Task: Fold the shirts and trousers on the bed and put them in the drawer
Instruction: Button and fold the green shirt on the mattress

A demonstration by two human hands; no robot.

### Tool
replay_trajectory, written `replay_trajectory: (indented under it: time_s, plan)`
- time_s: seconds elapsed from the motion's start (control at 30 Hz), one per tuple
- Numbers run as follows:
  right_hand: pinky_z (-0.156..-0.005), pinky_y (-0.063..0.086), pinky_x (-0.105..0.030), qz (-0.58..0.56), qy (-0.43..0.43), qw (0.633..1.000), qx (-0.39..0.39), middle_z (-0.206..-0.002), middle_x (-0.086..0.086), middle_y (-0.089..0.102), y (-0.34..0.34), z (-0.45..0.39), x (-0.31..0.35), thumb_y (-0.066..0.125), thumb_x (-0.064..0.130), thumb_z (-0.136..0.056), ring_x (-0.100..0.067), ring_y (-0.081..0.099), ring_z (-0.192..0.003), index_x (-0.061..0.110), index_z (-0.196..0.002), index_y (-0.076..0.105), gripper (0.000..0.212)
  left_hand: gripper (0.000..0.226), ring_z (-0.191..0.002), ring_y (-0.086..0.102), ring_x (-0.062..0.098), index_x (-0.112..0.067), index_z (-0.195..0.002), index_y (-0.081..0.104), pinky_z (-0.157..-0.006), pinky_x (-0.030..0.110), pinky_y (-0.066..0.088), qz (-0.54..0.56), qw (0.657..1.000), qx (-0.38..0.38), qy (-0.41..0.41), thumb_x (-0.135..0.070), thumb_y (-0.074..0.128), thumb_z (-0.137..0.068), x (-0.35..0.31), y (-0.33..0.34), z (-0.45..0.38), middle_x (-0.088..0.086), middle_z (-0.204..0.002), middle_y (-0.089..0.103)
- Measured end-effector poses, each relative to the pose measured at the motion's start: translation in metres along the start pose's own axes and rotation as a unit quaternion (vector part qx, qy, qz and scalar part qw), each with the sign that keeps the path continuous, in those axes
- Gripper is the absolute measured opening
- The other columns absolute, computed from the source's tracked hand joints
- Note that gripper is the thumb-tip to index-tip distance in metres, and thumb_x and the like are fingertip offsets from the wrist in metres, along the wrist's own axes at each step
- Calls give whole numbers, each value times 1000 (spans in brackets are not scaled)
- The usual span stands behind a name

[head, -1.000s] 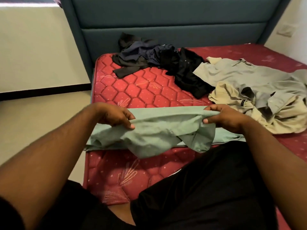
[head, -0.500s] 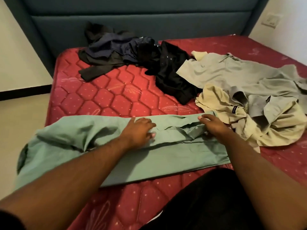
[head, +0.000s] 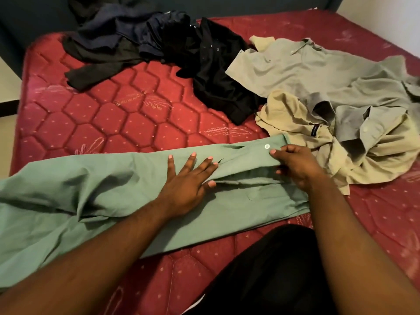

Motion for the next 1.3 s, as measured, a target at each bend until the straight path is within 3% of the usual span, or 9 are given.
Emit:
replay_trajectory:
  time_s: [0.2,0.3,0.47,0.67,0.93,1.03,1.13,1.2,1.3]
  plan:
    - [-59,58,-34,31,63,997,-38,-88,-6,62,-8,1,-12,73,-1,-80,-22,61,-72,14,-113,60,39,62,-150,-5,20,-44,-152,3,-109,68,-14,-65,992,108,19,-65,12,-95,-17,-4,6,-14,-163,-1]
    - [-56,55,-31,60,97,992,-55,-90,-8,62,1,-6,-14,77,16,-80,-22,58,-78,11,-105,63,29,67,-151,-5,22,-37,-154,-2,-111,68,-7,-101,986,130,7,-60,28,-98,-19,5,8,-8,-163,-6]
    - [-58,44,-24,89,58,991,-86,-73,-2,57,14,-7,-4,77,6,-78,-15,51,-69,13,-79,58,20,56,-149,13,17,-33,-150,25,-115,61,-1,-92,993,73,-17,-54,19,-99,-10,-8,10,-8,-162,17]
    - [-60,47,-31,-47,53,992,-109,-83,-5,61,-7,-13,6,68,6,-84,-20,56,-77,18,-83,55,17,90,-149,14,13,-36,-151,25,-118,54,3,-13,999,33,-24,-71,-6,-74,-13,-38,21,-11,-161,19]
    - [-98,45,-47,404,-36,896,-181,-131,-18,52,-6,-17,-1,63,29,-87,-41,49,-119,15,-133,47,51,73,-149,-13,18,-39,-153,-8,-115,57,-6,-78,987,141,-30,-57,36,-97,11,2,45,-6,-163,-13]
    - [-100,37,-49,519,-80,831,-182,-137,-19,45,13,9,20,62,34,-89,-42,42,-124,18,-138,42,56,73,-150,-5,17,-38,-154,6,-117,54,-4,-42,995,92,-27,-64,32,-91,15,-3,56,-6,-164,-1]
    - [-82,48,-38,387,-164,903,-93,-105,-13,65,67,57,38,66,28,-88,-31,61,-99,14,-106,64,23,66,-141,35,17,-29,-142,48,-116,45,22,98,990,-95,-39,-60,35,-85,21,-26,82,-1,-150,43]
    - [-58,49,-30,220,-76,971,61,-79,-11,66,125,104,19,65,20,-89,-24,62,-68,12,-79,65,13,37,-110,59,11,-17,-114,70,-97,29,42,178,935,-300,-65,-40,55,-89,37,-45,117,-1,-117,68]
    - [-44,41,-24,46,145,955,256,-71,-11,55,211,173,-30,55,11,-94,-18,50,-48,11,-83,57,12,8,-80,61,7,-11,-94,72,-78,22,49,323,783,-457,-273,-15,67,-89,78,-52,167,-2,-87,69]
Point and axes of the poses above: each hand's wrist, its own z-axis away from the middle knuckle, its own y-axis out of the palm, x = y × z, the point moved 4 cm from there along -z, towards the middle knuckle
